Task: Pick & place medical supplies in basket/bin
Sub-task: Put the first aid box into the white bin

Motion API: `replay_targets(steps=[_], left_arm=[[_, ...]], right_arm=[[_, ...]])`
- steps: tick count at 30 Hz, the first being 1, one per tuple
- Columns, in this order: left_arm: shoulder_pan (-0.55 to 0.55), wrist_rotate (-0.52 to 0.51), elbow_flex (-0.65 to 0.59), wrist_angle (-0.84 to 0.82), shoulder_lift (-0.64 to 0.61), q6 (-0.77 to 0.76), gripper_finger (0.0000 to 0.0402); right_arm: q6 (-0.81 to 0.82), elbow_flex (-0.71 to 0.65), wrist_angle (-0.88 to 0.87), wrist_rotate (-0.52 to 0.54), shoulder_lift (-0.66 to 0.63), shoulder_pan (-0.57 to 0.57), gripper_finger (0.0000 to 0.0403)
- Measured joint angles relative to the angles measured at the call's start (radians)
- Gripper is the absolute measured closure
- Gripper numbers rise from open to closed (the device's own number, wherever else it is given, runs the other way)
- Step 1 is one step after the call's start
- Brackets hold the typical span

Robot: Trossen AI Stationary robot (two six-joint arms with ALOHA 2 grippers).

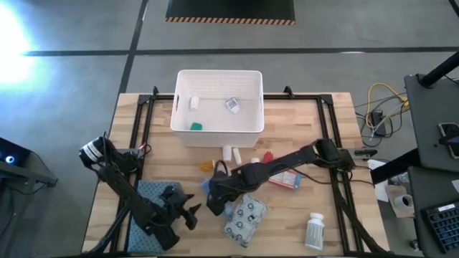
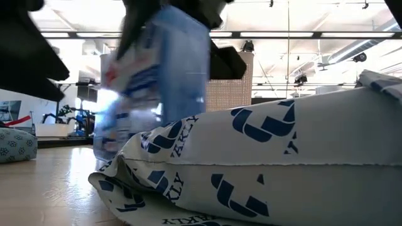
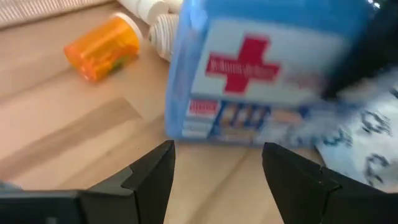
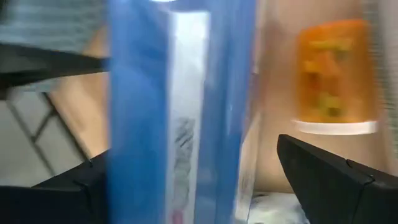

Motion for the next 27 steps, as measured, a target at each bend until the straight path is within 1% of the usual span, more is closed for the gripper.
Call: replay_targets(steps=[3, 8, 11, 14, 16, 17, 20, 22, 23, 25, 27], left_arm=[[-0.037, 0.002, 0.001, 0.001, 0.0, -0.047, 0.0179], [-0.101, 0.003, 0.001, 0.002, 0.0, -0.142, 0.0179], [-0.139, 0.003, 0.001, 0.003, 0.0, -0.208, 0.0179], [-0.176, 0.002, 0.001, 0.015, 0.0, -0.274, 0.0179], [-0.2, 0.002, 0.001, 0.044, 0.0, -0.294, 0.0179], [-0.213, 0.002, 0.001, 0.063, 0.0, -0.296, 0.0179], [-0.241, 0.003, 0.002, 0.112, 0.0, -0.297, 0.0179], [-0.245, 0.003, 0.002, 0.12, 0.0, -0.298, 0.0179], [-0.243, 0.002, 0.002, 0.117, 0.0, -0.297, 0.0179], [-0.237, 0.001, 0.002, 0.114, 0.0, -0.298, 0.0179], [-0.219, 0.001, 0.002, 0.114, 0.0, -0.297, 0.0179]], right_arm=[[-0.013, -0.004, -0.038, 0.002, 0.004, -0.005, 0.0092], [-0.055, 0.018, -0.036, -0.031, -0.006, -0.008, 0.0169], [-0.102, 0.065, -0.03, -0.073, -0.009, -0.009, 0.0214], [-0.138, 0.142, -0.027, -0.076, -0.022, -0.01, 0.0249], [-0.16, 0.196, -0.041, -0.022, -0.041, -0.013, 0.0256], [-0.164, 0.225, -0.065, 0.028, -0.052, -0.017, 0.0256], [-0.2, 0.314, -0.177, 0.259, -0.097, -0.046, 0.0254], [-0.237, 0.376, -0.245, 0.429, -0.135, -0.08, 0.0242], [-0.249, 0.405, -0.276, 0.491, -0.156, -0.104, 0.0236], [-0.275, 0.459, -0.299, 0.535, -0.199, -0.167, 0.0231], [-0.281, 0.479, -0.306, 0.522, -0.244, -0.249, 0.023]])
